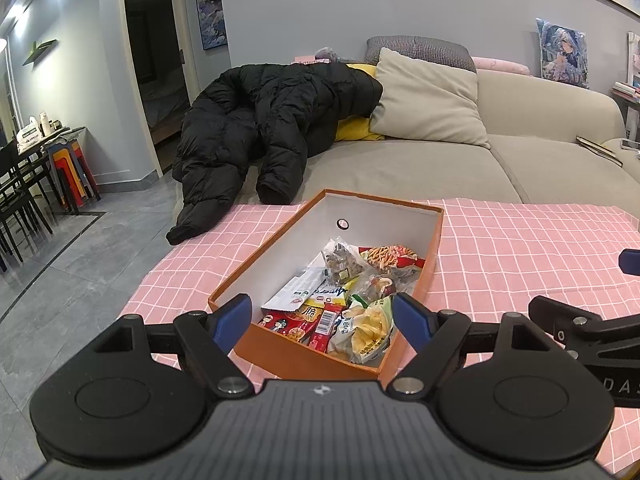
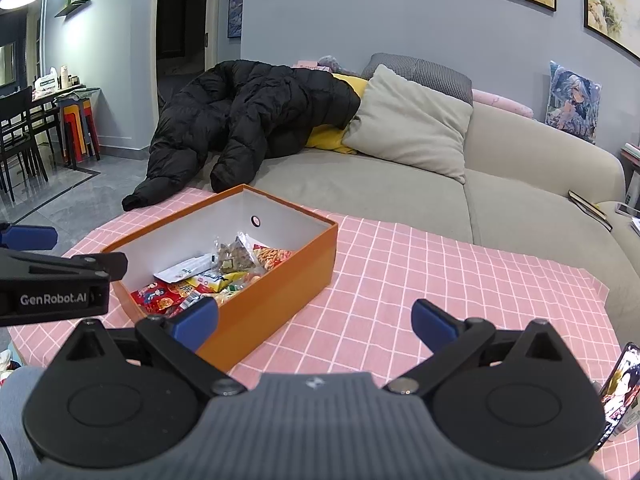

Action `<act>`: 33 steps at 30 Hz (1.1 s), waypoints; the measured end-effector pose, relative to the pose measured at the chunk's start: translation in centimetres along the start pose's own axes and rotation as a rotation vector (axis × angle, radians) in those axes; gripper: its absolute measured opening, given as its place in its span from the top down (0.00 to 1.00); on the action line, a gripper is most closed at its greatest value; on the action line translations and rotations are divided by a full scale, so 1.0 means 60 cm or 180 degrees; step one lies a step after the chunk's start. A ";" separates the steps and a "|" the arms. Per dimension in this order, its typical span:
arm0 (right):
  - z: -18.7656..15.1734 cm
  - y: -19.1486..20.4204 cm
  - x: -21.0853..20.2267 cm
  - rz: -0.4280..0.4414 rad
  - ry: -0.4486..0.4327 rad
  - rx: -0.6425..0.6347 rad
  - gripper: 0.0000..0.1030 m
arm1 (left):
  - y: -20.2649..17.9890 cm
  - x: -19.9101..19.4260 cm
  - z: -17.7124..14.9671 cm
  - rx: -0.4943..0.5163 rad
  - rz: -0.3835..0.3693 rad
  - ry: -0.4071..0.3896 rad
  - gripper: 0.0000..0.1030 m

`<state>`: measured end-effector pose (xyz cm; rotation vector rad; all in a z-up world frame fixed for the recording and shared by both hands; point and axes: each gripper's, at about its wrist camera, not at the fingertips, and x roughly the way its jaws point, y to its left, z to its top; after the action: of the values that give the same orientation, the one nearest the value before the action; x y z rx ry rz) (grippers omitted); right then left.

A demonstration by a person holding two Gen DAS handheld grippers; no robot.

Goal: Organize snacks

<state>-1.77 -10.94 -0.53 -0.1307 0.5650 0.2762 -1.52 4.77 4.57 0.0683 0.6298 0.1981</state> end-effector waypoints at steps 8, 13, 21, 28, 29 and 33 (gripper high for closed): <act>-0.005 0.000 0.000 0.0007 -0.0004 0.0014 0.04 | 0.004 -0.003 -0.001 -0.0017 0.0020 -0.0002 0.09; -0.004 -0.004 0.000 0.0013 -0.0002 0.0025 0.04 | 0.004 -0.006 -0.004 -0.0023 0.0034 -0.0008 0.09; -0.005 -0.005 -0.002 0.0023 -0.0018 0.0035 0.04 | 0.003 -0.007 -0.002 -0.0019 0.0047 -0.0007 0.09; -0.005 -0.004 -0.002 0.0025 -0.0017 0.0043 0.04 | 0.004 -0.008 -0.002 -0.0019 0.0040 -0.0003 0.09; -0.004 -0.004 -0.002 0.0025 -0.0016 0.0047 0.04 | 0.004 -0.008 -0.002 -0.0019 0.0039 -0.0003 0.09; -0.004 -0.003 -0.001 0.0021 -0.0010 0.0061 0.04 | 0.003 -0.008 -0.002 -0.0018 0.0044 -0.0007 0.09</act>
<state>-1.89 -11.17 -0.67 -0.1099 0.5648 0.2772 -1.99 4.84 4.74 0.0675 0.6266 0.2130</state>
